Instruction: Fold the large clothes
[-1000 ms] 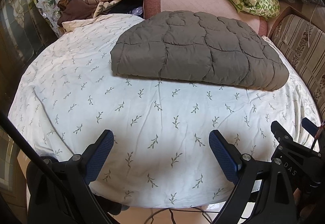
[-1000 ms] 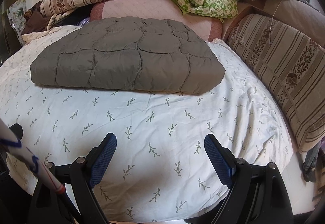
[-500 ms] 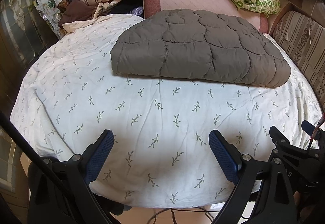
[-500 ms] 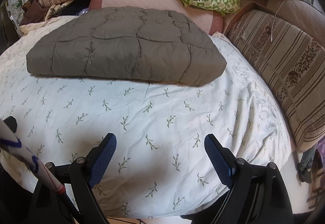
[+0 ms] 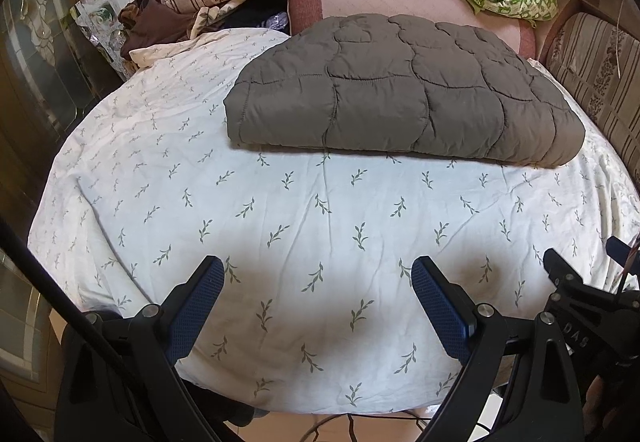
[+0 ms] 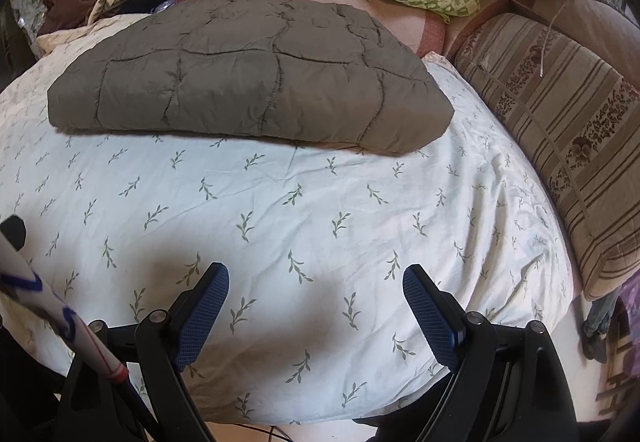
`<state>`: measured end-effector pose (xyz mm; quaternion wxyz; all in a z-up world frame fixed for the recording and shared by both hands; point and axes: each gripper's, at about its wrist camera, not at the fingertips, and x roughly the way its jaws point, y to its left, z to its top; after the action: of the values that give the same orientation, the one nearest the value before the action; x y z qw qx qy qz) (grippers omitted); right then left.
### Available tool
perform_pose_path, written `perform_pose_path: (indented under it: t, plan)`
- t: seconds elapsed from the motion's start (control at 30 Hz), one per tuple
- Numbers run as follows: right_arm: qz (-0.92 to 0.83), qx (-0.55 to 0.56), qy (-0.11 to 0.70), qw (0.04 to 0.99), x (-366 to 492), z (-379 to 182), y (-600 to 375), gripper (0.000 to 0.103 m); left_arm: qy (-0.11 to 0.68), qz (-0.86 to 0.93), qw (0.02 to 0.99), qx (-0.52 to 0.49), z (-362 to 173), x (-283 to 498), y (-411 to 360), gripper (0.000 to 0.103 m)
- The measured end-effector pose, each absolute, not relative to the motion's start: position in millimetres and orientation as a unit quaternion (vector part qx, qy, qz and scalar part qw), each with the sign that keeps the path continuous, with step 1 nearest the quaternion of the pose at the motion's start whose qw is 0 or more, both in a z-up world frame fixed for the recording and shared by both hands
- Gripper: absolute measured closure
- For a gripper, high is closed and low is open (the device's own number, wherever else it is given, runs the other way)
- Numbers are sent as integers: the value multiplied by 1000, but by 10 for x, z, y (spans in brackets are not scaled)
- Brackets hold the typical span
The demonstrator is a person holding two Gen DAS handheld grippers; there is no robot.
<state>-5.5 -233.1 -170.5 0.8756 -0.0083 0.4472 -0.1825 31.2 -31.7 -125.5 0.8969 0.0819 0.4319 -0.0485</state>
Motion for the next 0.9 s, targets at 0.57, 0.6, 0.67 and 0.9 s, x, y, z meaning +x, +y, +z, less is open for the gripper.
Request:
perform_pose_path:
  t: [0.57, 0.6, 0.67, 0.9]
  plan:
    - [-183, 6, 430, 884, -56, -1643, -2334, 11, 448, -49, 889, 78, -1340, 361, -269, 9]
    - [-183, 6, 430, 884, -56, -1642, -2332, 11, 449, -50, 889, 76, -1340, 362, -267, 9]
    - [-184, 8, 428, 885, -56, -1639, -2332, 11, 451, -51, 888, 75, -1349, 368, -269, 9]
    - [-185, 12, 426, 885, -53, -1640, -2335, 11, 458, -53, 885, 71, -1377, 391, -258, 9]
